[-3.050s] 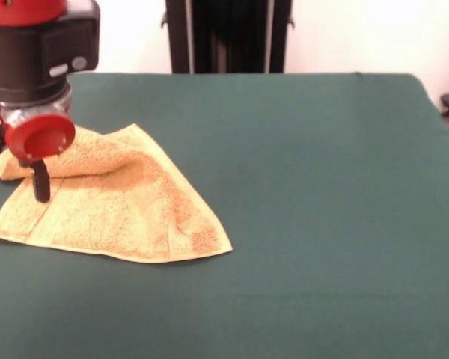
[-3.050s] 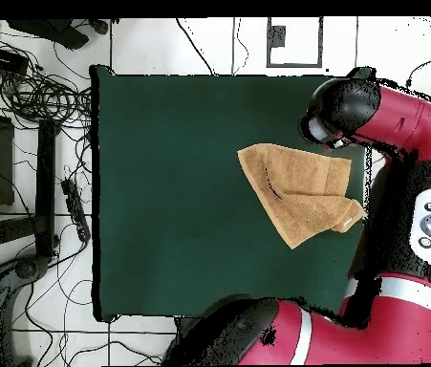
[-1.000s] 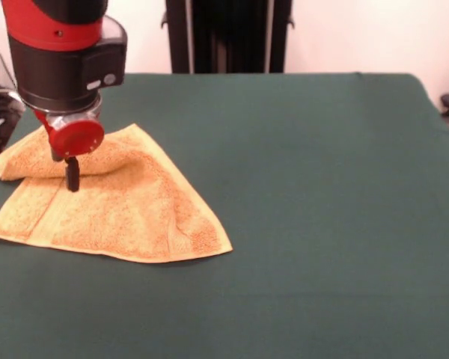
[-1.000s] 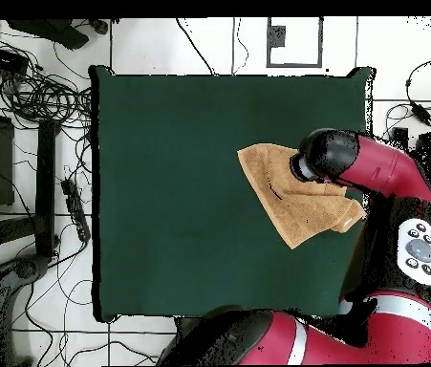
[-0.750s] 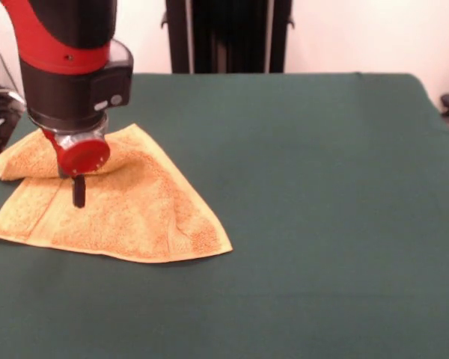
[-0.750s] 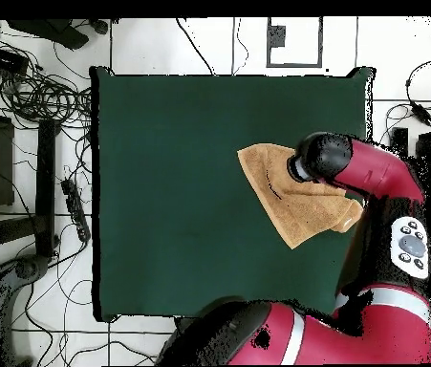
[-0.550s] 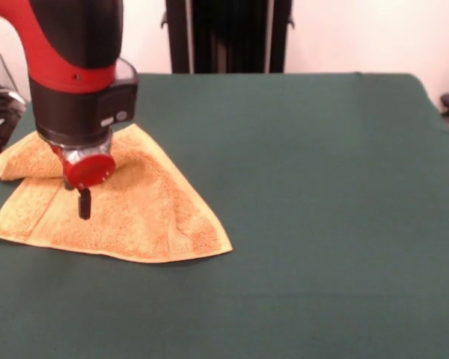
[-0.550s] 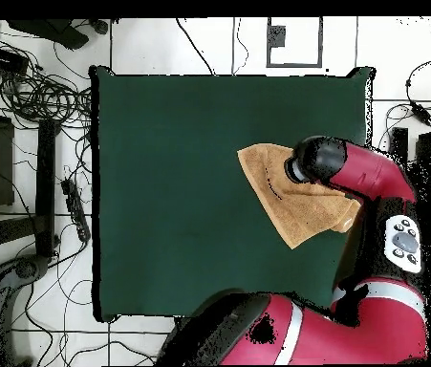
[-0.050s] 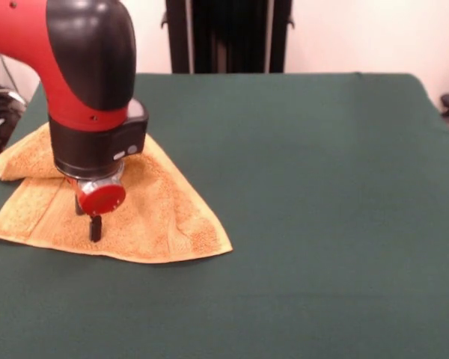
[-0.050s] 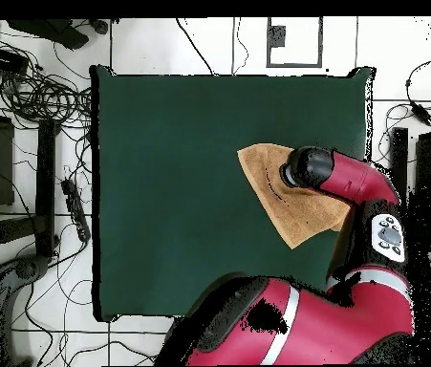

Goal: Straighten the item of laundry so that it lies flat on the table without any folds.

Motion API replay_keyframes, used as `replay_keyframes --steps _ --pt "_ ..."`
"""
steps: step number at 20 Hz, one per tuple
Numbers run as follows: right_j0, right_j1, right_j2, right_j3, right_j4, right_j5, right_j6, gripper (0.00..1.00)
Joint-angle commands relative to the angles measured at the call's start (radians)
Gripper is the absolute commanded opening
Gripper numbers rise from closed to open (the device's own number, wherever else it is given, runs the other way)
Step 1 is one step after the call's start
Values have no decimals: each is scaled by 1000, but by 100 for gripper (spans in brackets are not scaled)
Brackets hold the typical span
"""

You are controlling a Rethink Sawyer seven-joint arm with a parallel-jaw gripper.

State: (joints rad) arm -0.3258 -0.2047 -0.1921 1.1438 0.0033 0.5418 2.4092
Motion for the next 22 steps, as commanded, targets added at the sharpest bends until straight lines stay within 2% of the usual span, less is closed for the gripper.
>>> replay_keyframes --steps 1,6,14,22 --pt "6 94 91 91 50 -116 174 100" --pt "-2 94 124 93 58 -127 137 100" --pt "-30 108 206 91 59 -221 103 100" --pt "-14 133 237 -33 34 -219 40 100"
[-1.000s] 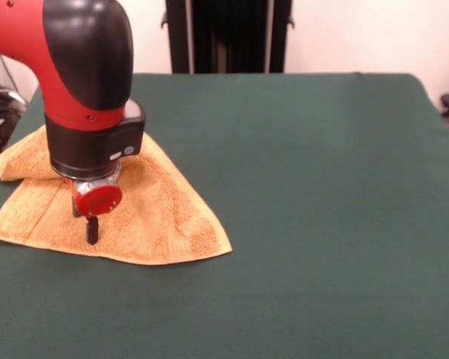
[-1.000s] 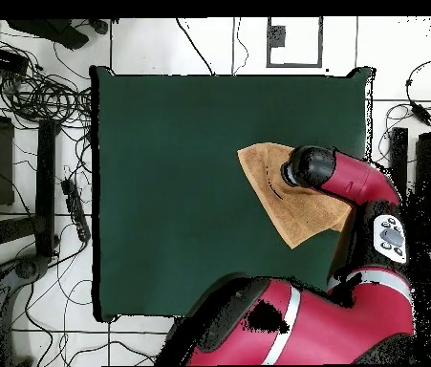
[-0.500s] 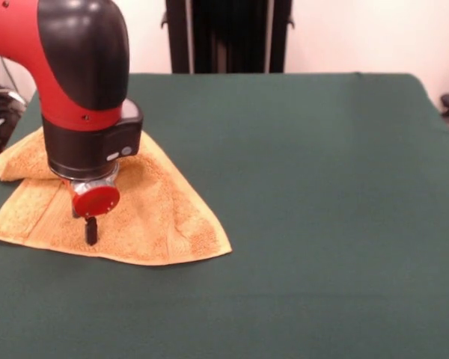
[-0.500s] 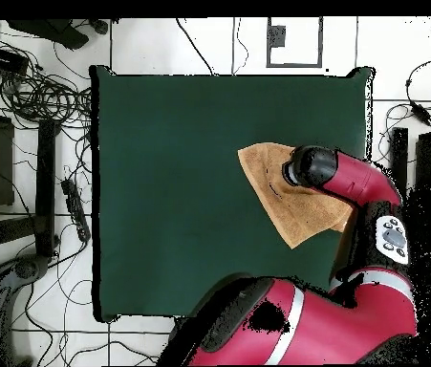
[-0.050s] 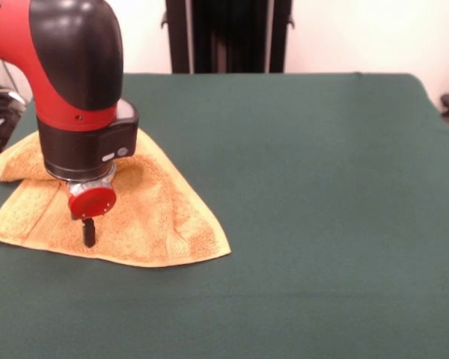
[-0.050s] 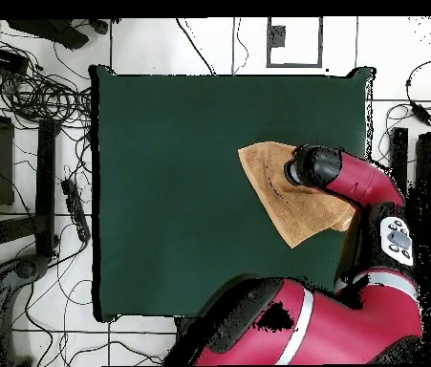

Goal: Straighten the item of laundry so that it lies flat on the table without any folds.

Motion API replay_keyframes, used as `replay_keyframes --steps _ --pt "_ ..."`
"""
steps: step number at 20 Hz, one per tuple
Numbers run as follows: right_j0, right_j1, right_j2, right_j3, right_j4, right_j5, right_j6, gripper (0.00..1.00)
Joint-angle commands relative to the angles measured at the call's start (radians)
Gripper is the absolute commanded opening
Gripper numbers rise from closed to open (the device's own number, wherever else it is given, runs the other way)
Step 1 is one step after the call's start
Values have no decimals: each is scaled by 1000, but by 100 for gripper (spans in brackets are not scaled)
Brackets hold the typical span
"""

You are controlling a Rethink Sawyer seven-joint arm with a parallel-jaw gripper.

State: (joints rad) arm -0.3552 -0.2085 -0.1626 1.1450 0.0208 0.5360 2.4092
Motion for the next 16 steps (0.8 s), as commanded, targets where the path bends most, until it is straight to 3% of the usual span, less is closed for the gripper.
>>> replay_keyframes --steps 1,16 --pt "20 140 205 -55 15 -200 32 100" --pt "-42 158 341 -189 -46 -119 -171 100"
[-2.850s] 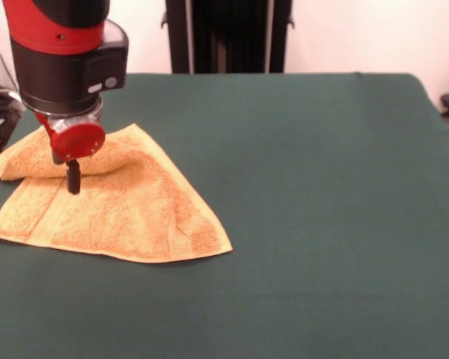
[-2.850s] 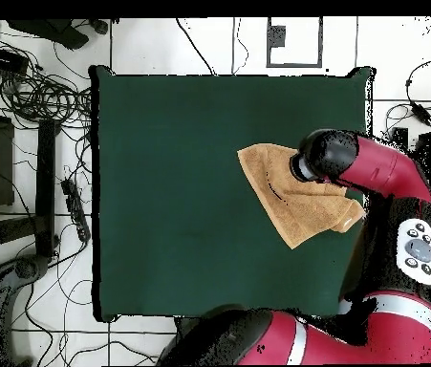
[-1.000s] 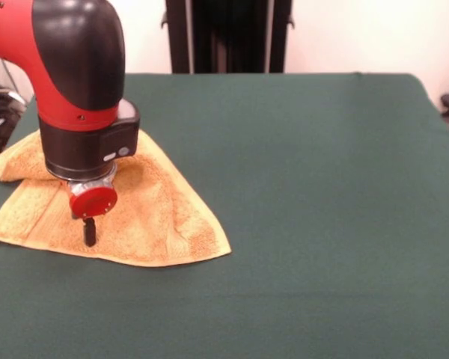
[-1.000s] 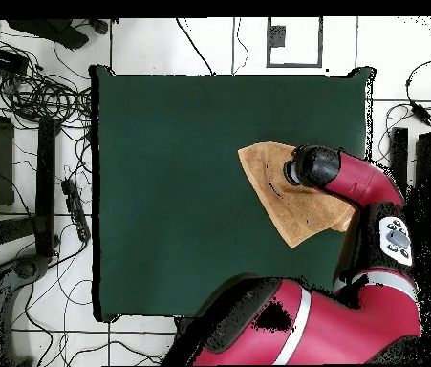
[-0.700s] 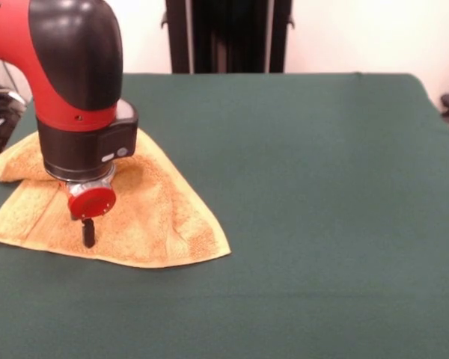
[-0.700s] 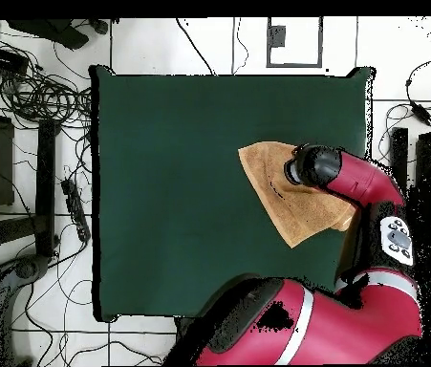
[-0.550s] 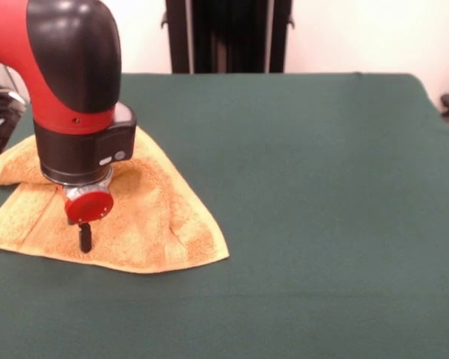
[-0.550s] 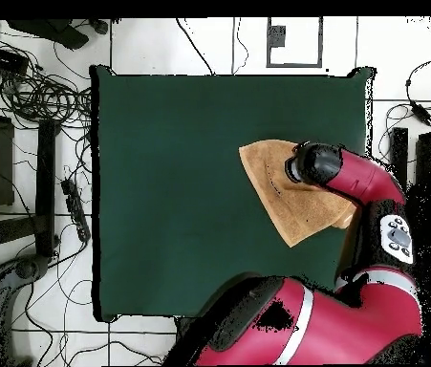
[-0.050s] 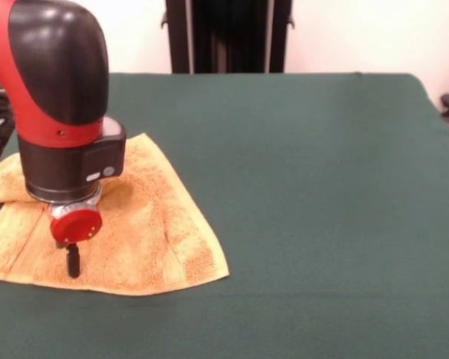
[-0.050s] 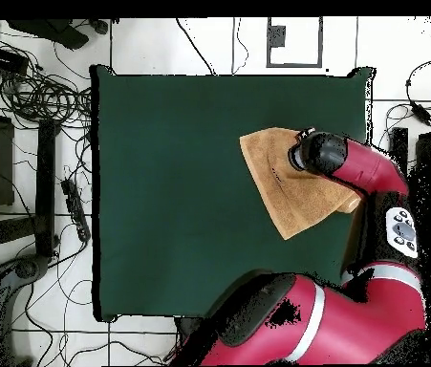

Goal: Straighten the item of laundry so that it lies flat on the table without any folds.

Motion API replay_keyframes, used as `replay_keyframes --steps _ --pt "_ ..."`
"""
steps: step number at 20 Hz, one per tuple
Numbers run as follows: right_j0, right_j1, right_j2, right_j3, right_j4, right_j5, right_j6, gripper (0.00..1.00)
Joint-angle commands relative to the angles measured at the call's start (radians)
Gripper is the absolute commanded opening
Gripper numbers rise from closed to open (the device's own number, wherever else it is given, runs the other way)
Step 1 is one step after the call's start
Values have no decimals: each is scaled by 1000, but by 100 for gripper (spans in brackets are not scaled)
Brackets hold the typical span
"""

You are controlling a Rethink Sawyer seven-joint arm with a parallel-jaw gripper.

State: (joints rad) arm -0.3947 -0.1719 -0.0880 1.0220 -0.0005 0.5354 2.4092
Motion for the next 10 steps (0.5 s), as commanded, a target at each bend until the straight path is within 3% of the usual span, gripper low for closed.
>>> replay_keyframes --steps 1,10 --pt "-14 124 293 -71 -29 -113 -199 100" --pt "-142 145 575 -51 -74 -59 -465 100"
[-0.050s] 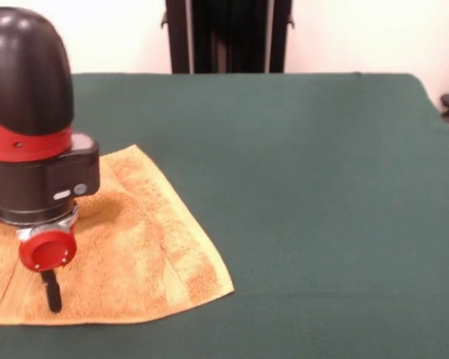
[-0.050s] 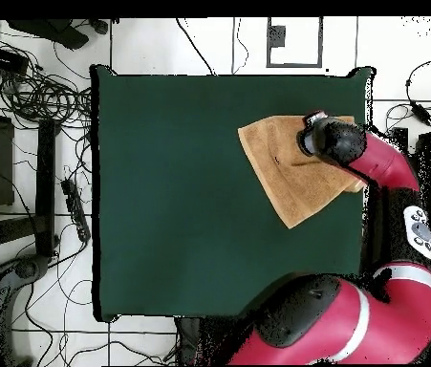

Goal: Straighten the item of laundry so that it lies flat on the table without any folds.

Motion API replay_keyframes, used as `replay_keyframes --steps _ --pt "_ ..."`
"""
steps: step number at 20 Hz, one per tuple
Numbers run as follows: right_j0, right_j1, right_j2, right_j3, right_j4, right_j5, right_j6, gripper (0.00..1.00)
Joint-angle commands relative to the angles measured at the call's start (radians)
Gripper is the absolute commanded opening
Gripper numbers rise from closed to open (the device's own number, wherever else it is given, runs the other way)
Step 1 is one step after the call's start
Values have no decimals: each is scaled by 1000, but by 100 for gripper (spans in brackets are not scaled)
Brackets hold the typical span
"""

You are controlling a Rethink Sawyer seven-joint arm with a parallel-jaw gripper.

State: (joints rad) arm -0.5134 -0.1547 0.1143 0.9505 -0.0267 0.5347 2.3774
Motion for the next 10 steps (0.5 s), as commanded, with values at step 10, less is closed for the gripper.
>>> replay_keyframes --steps 10 --pt "-132 212 649 1 -34 91 -694 100"
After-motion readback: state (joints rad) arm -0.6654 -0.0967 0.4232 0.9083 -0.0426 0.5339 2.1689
